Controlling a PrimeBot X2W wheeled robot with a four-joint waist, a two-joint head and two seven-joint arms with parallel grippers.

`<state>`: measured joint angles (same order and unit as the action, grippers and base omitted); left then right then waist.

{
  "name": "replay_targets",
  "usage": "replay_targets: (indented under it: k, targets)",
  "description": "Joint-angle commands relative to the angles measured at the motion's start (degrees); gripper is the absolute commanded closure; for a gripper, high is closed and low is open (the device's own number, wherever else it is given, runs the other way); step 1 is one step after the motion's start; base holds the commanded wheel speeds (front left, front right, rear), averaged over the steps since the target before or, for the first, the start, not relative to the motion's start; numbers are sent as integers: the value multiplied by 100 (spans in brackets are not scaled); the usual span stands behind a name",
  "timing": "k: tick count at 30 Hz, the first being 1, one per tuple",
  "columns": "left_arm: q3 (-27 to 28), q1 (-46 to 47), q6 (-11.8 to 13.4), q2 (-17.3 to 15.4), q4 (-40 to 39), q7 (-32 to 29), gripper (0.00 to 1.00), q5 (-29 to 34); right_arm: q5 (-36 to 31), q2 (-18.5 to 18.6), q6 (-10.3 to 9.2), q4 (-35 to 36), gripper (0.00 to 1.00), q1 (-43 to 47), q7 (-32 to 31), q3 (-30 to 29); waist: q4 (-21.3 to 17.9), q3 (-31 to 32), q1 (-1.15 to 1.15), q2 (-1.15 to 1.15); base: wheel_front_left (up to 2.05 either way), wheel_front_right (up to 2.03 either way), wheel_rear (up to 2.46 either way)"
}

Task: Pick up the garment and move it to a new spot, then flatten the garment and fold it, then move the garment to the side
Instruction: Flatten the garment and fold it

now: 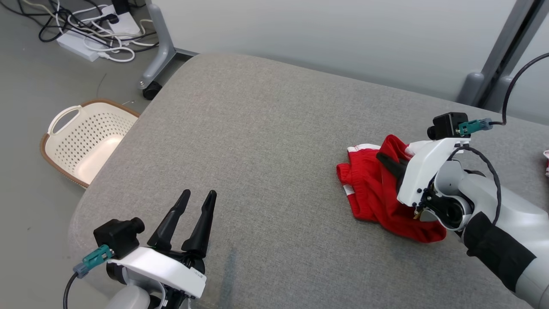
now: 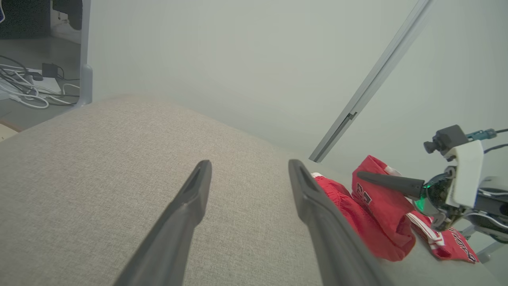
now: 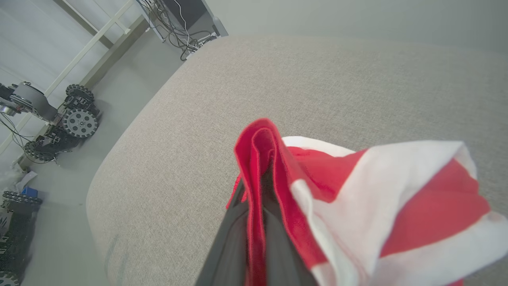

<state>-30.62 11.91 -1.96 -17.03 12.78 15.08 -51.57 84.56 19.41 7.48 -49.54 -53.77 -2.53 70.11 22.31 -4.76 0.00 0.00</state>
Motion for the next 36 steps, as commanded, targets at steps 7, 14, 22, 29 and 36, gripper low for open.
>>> replay_targets:
  k: [7,14,22,29,36]
  targets:
    - [23,117,-66,34,75,1,0,54,83,-185,5,-318,100,-66,-60,1,146,-134,0,0,0,0,0]
    - [37,139,-46,16,142,2,0,70,71,-292,5,-362,4,-69,-55,25,97,-152,0,0,0,0,0]
    - [149,68,20,-72,47,3,0,151,-93,-188,5,211,0,-44,353,71,-238,29,0,0,0,0,0]
    - [468,-144,158,-171,-175,5,0,435,-276,386,5,985,0,27,974,18,-669,206,0,0,0,0,0]
    - [817,-346,243,-164,-364,5,0,850,-568,965,5,1121,0,229,1475,-29,-921,224,0,0,0,0,0]
